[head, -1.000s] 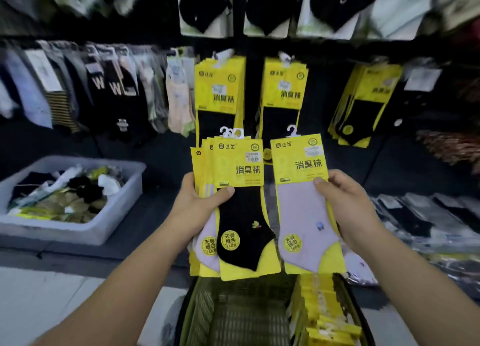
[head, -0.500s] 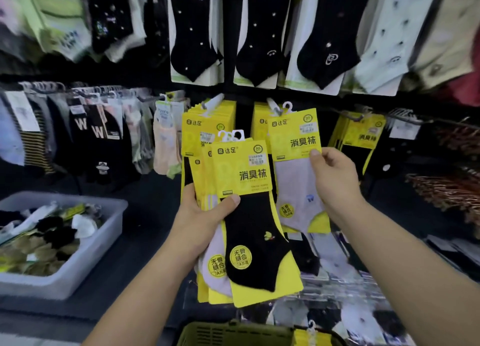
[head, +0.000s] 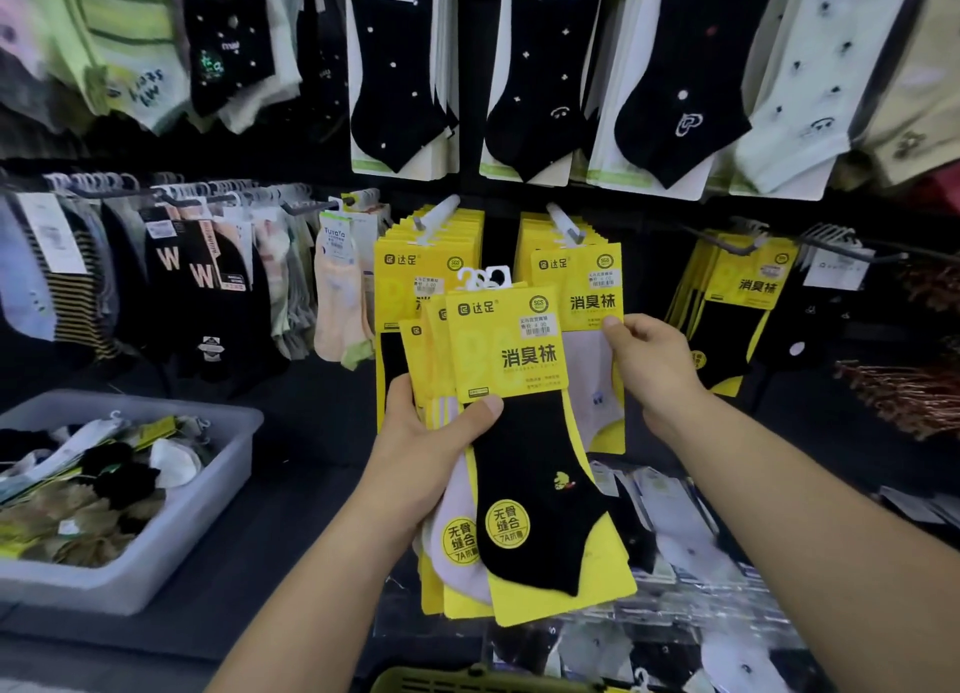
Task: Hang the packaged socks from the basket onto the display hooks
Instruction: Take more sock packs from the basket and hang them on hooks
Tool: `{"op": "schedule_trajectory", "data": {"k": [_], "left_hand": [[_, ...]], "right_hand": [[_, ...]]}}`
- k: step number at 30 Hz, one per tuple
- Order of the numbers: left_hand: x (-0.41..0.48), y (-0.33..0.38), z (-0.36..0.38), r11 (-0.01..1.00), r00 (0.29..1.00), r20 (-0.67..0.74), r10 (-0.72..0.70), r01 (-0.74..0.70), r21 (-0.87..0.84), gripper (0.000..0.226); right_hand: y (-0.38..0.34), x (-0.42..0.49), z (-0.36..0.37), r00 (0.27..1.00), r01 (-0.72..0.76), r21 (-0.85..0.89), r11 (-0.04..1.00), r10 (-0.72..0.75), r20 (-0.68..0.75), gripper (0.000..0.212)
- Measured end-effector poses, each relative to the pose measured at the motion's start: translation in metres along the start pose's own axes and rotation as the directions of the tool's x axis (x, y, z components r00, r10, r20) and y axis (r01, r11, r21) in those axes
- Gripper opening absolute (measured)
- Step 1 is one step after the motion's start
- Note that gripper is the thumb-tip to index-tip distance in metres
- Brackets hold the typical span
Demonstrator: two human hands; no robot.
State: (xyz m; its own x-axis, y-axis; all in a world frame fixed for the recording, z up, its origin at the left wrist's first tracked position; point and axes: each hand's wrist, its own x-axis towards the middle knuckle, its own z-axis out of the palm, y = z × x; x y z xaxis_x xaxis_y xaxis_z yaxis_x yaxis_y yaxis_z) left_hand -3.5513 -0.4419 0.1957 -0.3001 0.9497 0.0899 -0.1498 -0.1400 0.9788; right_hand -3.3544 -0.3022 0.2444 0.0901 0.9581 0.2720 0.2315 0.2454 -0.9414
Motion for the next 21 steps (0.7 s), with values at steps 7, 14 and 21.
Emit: {"op": "schedule_trajectory", "data": {"k": [7,14,21], "left_hand": [[0.001,-0.003,0.0,1.0,1.0,-0.009,0.004,-0.004,0.011,0.069],[-0.001,-0.009,0.003,1.0,0.999,-0.027,0.021,-0.021,0.018,0.069],[-0.007,-0.012,0.008,0.998,0.997,-0.037,0.061,-0.06,0.024,0.084]], "right_hand": [[0.008,0.001,0.002,0.993,-0.013,-0.035,0.999,0.008,-0.117,0.023],[-0.019,-0.062,0.001,0.977,0.081,0.098,0.992,-0.099,0.189,0.053],[-0.018,-0.08,0.004,0.959,0.088,0.061,0.994,-0.101,0.264,0.022]]}}
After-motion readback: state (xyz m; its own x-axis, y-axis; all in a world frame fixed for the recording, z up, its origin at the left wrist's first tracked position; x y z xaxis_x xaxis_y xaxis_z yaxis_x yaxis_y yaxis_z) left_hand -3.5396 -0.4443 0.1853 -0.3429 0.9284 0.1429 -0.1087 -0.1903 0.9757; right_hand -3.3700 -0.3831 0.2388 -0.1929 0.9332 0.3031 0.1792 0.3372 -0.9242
